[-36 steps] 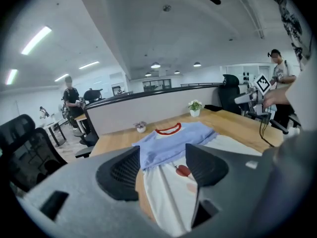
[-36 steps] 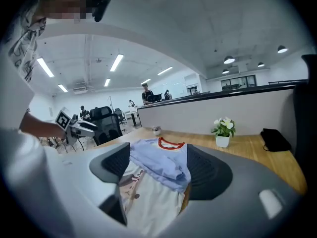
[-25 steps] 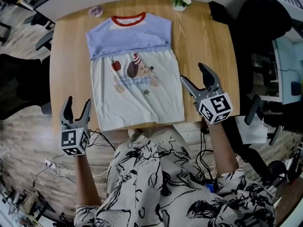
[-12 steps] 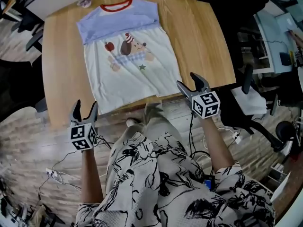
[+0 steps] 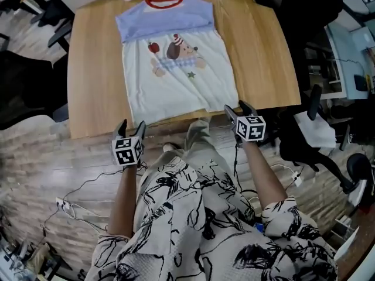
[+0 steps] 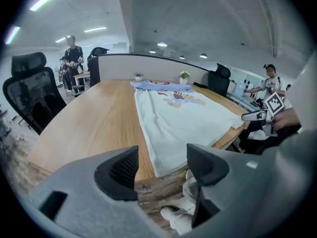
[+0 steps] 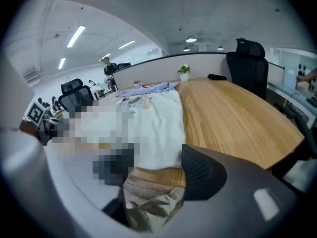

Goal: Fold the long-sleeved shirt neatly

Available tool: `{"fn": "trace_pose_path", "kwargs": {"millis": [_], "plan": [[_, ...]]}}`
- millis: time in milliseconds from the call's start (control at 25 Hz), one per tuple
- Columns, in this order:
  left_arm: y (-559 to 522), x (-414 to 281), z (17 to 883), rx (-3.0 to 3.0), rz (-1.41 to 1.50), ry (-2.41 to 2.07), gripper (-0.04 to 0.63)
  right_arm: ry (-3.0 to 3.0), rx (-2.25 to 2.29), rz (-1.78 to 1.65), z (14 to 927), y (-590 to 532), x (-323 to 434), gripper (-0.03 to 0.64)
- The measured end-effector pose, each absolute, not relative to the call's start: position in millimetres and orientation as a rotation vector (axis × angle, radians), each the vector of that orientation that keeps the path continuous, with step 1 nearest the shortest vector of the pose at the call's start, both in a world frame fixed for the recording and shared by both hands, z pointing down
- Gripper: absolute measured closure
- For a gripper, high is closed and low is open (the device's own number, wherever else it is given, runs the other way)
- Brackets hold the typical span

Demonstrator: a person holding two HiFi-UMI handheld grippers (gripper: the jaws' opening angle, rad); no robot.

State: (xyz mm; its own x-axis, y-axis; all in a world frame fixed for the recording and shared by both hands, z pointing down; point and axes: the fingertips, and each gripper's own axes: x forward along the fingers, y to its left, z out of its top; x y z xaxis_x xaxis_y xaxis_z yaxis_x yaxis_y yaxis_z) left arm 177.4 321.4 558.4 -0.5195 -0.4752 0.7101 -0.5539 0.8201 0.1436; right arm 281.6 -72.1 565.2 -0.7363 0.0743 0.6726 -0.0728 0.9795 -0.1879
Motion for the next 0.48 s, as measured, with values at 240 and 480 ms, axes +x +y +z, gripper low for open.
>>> {"fn": "trace_pose_path", "kwargs": {"millis": [240,480], "plan": [[326.2,190.2,577.3,0.700,0.091,-2.173,0.352,-2.388,0.051,0.324,577.2,-67.2,279.7,0.364],[327.4,190.1,579.1,0.666,0.058,-2.177,0.410,-2.406,0.173,0.420,572.8,-88.5,285.3,0.431]]}}
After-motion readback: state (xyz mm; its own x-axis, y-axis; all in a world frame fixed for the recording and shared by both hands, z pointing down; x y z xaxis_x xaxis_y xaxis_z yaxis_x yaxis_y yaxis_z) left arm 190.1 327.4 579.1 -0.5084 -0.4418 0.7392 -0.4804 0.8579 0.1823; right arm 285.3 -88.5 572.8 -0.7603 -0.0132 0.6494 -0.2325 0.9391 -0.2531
